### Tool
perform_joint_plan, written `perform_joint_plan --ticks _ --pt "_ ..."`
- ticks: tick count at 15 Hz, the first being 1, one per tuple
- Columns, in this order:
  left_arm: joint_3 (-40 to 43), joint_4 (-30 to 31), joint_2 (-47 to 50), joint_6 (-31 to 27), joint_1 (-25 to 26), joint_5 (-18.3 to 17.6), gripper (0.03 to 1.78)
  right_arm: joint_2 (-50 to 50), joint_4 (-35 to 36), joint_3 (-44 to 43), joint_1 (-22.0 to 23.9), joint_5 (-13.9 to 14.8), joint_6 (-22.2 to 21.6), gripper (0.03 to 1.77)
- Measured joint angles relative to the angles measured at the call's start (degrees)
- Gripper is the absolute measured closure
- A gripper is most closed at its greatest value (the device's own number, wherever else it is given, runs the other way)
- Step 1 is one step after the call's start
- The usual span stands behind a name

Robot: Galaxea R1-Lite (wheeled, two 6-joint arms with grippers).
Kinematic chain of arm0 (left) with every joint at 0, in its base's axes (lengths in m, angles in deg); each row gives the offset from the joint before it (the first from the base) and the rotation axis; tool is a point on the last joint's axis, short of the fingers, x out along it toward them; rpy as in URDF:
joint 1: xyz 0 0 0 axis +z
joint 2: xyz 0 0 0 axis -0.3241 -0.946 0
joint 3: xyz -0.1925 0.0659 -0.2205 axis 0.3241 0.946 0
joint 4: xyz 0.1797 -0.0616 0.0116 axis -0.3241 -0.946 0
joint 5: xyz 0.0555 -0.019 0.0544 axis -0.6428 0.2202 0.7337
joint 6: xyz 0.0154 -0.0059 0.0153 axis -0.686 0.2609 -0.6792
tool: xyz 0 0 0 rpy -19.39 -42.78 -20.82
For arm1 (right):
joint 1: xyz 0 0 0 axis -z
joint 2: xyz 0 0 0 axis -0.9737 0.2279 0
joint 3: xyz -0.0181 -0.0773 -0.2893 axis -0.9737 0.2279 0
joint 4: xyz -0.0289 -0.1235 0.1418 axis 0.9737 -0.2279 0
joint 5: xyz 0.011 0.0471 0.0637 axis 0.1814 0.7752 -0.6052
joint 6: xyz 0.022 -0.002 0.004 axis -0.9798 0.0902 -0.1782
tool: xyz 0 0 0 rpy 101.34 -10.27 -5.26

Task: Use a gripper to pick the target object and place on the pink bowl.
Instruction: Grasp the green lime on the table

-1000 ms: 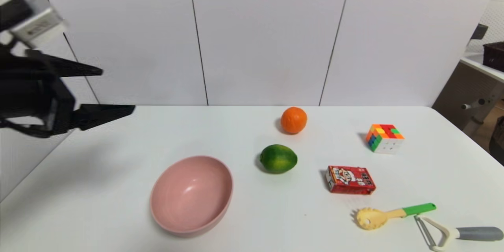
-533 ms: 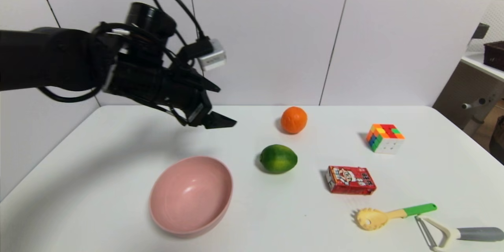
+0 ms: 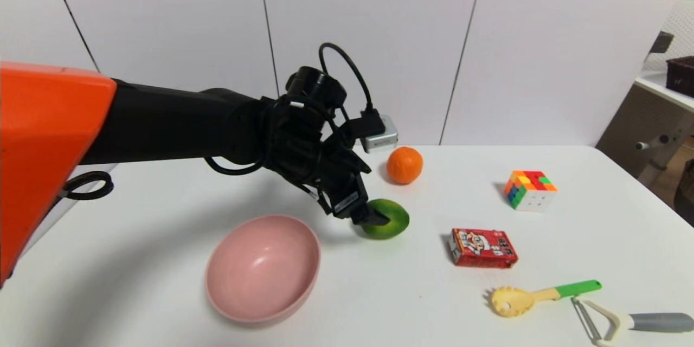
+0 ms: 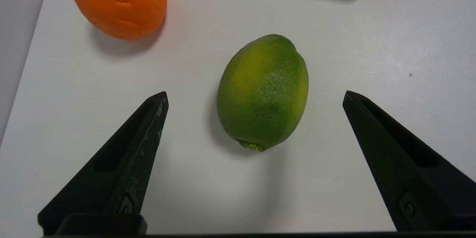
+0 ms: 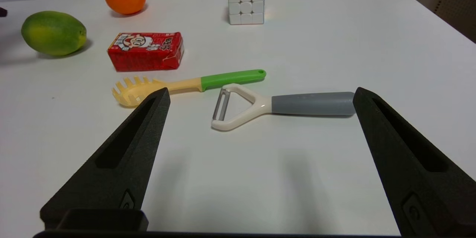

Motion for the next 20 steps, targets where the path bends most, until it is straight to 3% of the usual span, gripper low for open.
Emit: perform_joint_plan --ticks 7,20 --pt "-2.3 0.4 -4.8 0.1 -2.1 0.1 0.12 0.0 0.0 0.0 0.0 0.0 0.0 0.10" --pt "-4.0 0.6 -10.3 0.1 -1.3 1.0 0.12 0.0 0.0 0.0 0.0 0.0 0.0 0.10"
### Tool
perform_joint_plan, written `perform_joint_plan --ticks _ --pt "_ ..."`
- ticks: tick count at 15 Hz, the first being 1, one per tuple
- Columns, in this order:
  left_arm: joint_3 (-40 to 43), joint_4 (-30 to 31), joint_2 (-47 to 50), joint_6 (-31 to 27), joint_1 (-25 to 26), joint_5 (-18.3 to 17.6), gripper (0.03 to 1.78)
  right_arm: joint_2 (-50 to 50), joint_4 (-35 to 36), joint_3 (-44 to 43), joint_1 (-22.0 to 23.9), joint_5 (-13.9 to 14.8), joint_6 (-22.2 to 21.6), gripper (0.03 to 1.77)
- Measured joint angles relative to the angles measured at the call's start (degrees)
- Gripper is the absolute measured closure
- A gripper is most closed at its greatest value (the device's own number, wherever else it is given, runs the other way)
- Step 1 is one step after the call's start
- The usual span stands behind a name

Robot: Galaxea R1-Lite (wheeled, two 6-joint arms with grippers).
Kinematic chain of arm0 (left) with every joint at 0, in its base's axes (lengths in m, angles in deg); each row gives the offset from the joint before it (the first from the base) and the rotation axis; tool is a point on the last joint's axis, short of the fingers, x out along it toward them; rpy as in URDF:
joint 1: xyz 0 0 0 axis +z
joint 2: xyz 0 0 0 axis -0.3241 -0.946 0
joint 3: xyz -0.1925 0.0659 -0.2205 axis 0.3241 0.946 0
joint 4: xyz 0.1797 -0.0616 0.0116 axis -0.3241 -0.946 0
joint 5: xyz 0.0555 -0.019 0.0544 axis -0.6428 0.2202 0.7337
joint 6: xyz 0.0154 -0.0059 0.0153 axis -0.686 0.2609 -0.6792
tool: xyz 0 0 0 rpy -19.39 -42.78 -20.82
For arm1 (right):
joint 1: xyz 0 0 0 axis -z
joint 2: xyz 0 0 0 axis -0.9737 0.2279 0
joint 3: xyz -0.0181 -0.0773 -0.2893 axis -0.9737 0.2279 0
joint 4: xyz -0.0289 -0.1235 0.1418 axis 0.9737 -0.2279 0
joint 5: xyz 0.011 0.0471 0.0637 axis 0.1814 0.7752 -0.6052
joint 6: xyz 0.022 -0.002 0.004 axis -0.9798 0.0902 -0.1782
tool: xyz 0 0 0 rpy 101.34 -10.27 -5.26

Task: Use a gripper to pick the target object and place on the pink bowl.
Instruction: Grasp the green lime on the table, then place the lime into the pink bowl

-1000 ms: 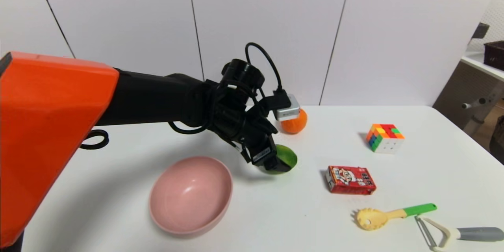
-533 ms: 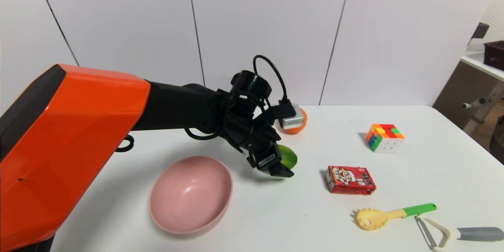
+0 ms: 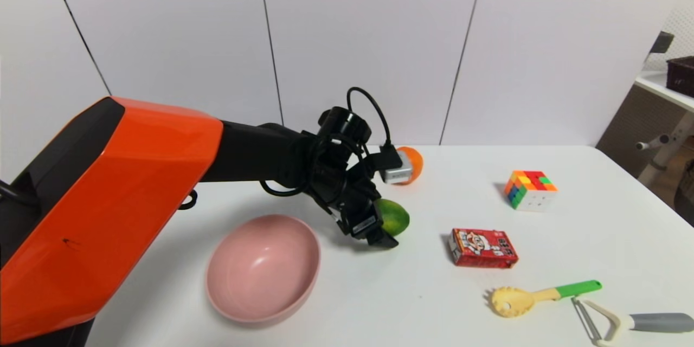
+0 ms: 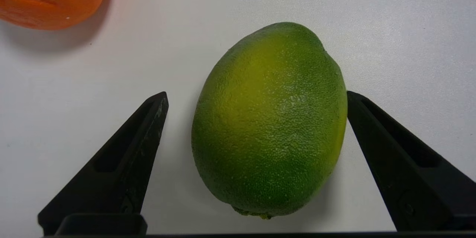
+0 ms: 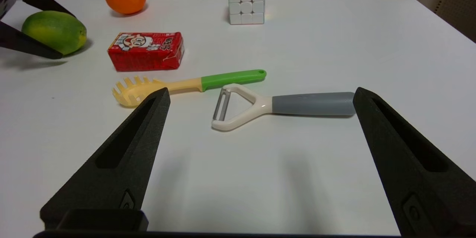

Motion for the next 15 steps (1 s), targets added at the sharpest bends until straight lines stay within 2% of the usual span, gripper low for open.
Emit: perform_joint_plan --ticks 4,7,8,15 --pt "-0.1 0.1 -0.5 0.0 0.4 1.5 0.12 0.0 0.0 0.0 0.0 0.0 0.0 0.10" --pt "-0.1 -0.2 -0.5 0.2 0.4 1.4 0.59 0.0 0.0 0.0 0.0 0.0 0.0 0.10" --pt "-0.1 -0.2 -0.5 0.3 0.5 1.4 0.67 0.0 0.0 0.0 0.0 0.0 0.0 0.10" --pt "0.3 -1.2 3.1 1.3 0.4 1.2 0.72 0.0 0.0 0.0 0.0 0.0 0.0 0.10"
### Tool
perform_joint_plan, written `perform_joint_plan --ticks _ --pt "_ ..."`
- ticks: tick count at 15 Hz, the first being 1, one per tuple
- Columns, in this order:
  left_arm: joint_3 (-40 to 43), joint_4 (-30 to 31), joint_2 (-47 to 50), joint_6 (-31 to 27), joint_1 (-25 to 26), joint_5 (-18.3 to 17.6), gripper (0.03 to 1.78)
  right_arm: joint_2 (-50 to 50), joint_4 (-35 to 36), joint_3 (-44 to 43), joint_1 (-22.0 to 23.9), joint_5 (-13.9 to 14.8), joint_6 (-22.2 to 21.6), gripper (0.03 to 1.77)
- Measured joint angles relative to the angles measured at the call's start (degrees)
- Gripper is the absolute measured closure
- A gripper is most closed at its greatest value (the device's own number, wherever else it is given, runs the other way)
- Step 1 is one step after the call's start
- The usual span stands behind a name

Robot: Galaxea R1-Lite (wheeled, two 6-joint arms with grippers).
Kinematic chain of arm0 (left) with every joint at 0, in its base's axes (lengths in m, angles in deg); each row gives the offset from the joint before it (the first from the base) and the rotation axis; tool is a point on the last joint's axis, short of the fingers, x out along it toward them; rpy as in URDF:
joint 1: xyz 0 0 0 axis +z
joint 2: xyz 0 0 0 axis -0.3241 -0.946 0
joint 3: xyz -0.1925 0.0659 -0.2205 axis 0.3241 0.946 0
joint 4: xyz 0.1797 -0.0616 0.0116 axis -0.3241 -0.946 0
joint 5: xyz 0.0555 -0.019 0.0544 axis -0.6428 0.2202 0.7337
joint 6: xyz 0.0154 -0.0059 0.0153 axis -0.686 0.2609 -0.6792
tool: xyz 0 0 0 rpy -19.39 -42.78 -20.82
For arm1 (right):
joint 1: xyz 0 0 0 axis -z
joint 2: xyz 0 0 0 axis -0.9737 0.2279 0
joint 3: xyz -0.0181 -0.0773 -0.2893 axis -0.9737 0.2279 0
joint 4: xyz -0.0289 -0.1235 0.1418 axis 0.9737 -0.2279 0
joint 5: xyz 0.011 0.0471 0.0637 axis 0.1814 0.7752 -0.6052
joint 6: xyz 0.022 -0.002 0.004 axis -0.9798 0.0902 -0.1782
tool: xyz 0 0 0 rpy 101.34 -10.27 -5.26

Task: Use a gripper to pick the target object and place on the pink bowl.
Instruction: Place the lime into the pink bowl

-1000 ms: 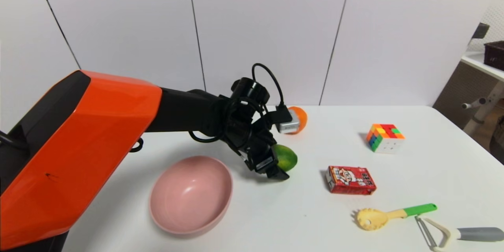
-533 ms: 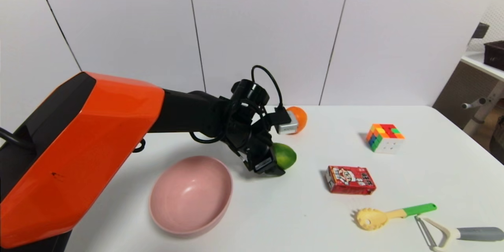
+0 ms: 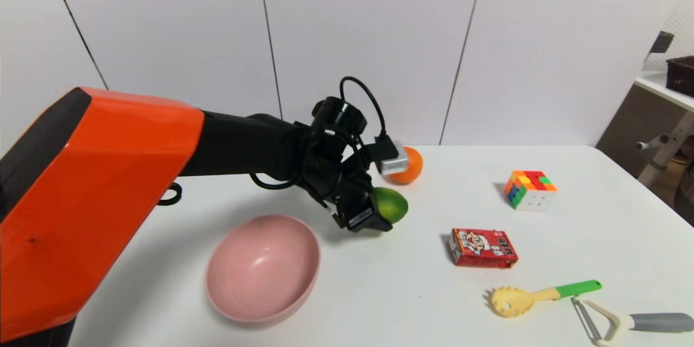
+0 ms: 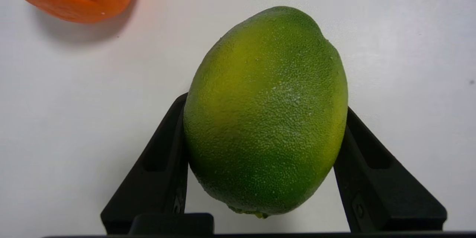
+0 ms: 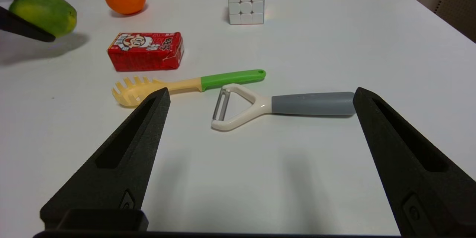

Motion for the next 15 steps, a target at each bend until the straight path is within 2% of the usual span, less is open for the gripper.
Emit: perform_joint_plan --ticks 3,8,11,15 --pt "0.6 -4.0 5.7 0.8 0.9 0.0 0.72 0.0 0.0 0.0 0.0 0.0 0.0 0.10" --pt "4.1 -15.7 18.7 0.9 5.4 0.0 0.73 0.0 0.0 0.0 0.0 0.0 0.0 0.10" --pt "12.8 -17.9 27.6 0.8 10.0 0.1 0.73 0.0 0.0 0.0 0.0 0.0 0.0 0.10" --pt "25.3 -17.2 36.3 0.8 15.2 0.1 0.73 0.0 0.0 0.0 0.0 0.0 0.0 0.10"
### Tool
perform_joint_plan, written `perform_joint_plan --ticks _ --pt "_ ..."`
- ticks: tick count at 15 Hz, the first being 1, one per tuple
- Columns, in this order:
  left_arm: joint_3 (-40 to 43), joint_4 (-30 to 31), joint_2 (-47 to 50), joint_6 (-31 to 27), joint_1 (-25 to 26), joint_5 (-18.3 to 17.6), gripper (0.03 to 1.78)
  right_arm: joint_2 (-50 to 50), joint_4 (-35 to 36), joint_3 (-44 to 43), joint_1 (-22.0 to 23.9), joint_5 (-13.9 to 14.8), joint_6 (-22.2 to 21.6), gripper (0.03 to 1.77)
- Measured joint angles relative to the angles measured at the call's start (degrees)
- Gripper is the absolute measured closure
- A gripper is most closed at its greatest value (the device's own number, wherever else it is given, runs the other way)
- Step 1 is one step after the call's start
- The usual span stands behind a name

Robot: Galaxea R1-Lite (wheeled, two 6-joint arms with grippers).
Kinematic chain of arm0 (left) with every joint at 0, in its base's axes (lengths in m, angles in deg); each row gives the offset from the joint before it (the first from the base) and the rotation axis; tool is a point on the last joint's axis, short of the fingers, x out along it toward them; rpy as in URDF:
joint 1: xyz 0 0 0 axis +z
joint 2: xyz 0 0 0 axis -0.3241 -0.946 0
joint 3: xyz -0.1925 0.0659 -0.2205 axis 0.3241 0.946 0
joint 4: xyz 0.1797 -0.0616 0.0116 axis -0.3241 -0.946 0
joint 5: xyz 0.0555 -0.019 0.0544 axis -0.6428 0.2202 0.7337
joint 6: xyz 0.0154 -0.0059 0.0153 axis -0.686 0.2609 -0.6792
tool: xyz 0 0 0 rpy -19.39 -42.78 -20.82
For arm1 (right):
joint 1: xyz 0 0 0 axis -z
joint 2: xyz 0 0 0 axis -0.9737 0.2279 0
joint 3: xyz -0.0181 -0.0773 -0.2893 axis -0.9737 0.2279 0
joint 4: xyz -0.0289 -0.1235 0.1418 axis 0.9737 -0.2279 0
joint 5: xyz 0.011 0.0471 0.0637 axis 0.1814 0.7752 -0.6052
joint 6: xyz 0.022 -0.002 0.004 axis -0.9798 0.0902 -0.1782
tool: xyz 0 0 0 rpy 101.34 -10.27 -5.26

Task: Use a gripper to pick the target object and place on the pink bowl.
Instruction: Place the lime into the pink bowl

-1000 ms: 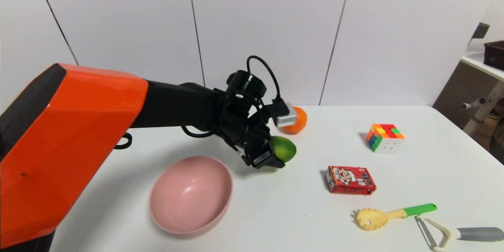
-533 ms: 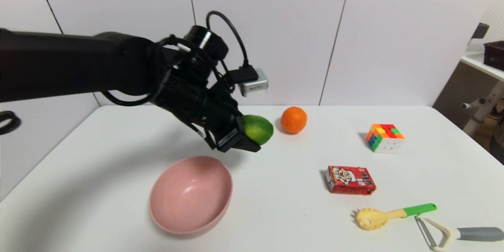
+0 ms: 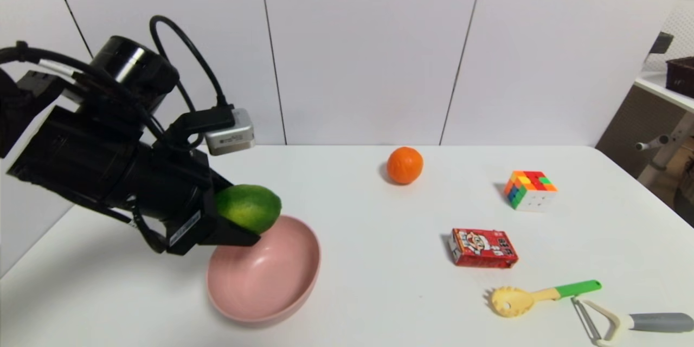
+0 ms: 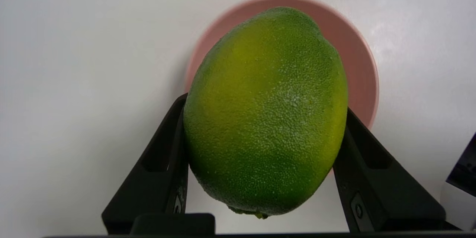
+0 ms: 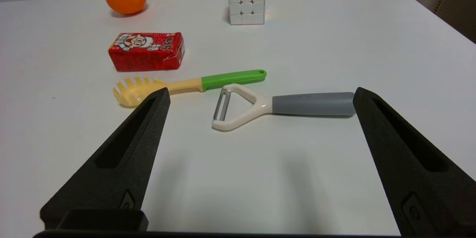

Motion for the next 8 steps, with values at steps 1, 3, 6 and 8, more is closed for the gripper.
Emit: perform_joint_plan --ticks 1,3,6,8 --pt "2.8 0.8 1.2 0.0 0.7 0.0 0.73 0.0 0.0 0.0 0.0 0.0 0.0 0.10" --pt "6.1 1.6 2.3 -0.1 1.3 0.0 0.73 0.0 0.0 0.0 0.0 0.0 0.0 0.10" --pt "7.9 1.9 1.9 -0.6 1.1 0.0 0.74 0.0 0.0 0.0 0.0 0.0 0.0 0.10" --pt "8.1 3.5 0.8 -0.9 0.4 -0.1 0.74 0.0 0.0 0.0 0.0 0.0 0.0 0.10"
